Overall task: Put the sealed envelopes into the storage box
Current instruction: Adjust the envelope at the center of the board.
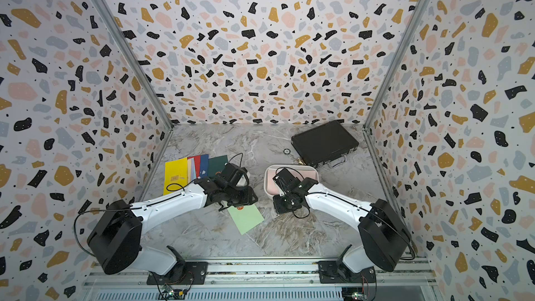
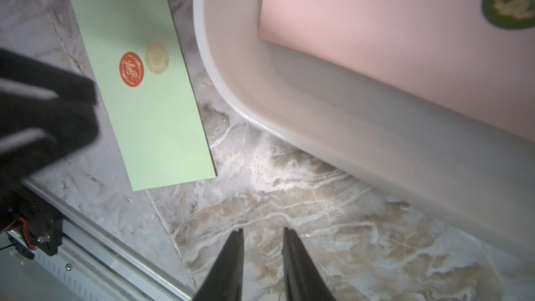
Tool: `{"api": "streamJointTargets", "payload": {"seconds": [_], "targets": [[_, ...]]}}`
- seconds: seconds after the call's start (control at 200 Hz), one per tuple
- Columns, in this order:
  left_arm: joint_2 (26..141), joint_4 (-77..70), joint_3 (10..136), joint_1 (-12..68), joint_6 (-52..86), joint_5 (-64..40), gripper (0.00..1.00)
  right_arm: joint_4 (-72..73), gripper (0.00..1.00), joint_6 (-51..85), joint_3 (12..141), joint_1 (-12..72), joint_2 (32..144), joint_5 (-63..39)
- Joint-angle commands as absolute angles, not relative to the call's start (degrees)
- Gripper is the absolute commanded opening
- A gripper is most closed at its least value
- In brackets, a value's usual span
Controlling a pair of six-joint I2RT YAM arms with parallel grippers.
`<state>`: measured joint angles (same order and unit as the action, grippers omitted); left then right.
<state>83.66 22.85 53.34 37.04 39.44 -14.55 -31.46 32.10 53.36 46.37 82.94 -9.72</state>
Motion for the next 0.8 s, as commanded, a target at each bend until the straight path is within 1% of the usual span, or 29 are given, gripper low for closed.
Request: {"api": "streamJointTargets", "payload": {"seconds": [0.0, 0.12, 0.23, 0.35, 0.531, 0.691, 0.796], "targets": [[84.83, 33.24, 55.14, 34.72, 33.18, -9.93, 0.35, -32.81, 0.3, 33.51, 51.3, 46.58, 80.51, -9.52], [85.44, 31.68, 51.9, 35.03, 34.48, -12.57, 0.27, -32.16, 0.3, 34.01, 50.15, 46.58, 79.66, -9.42], [85.22, 28.81, 47.97, 36.89, 36.31, -12.92, 0.24, -32.32, 0.3, 34.1, 49.77, 46.49, 79.44, -9.14], [86.47, 25.63, 45.28, 40.04, 38.42, -13.27, 0.24, -32.43, 0.3, 34.17, 49.0, 46.41, 78.99, -8.64], [89.68, 21.37, 44.79, 44.94, 42.65, -13.74, 0.24, -32.78, 0.33, 35.28, 46.77, 45.41, 76.93, -7.34], [96.41, 15.9, 48.78, 49.73, 46.74, -15.79, 0.27, -32.78, 0.33, 35.55, 44.65, 43.02, 75.18, -7.7], [101.83, 12.23, 54.33, 52.15, 48.31, -18.7, 0.3, -32.85, 0.34, 35.8, 43.16, 40.68, 73.24, -8.35]]}}
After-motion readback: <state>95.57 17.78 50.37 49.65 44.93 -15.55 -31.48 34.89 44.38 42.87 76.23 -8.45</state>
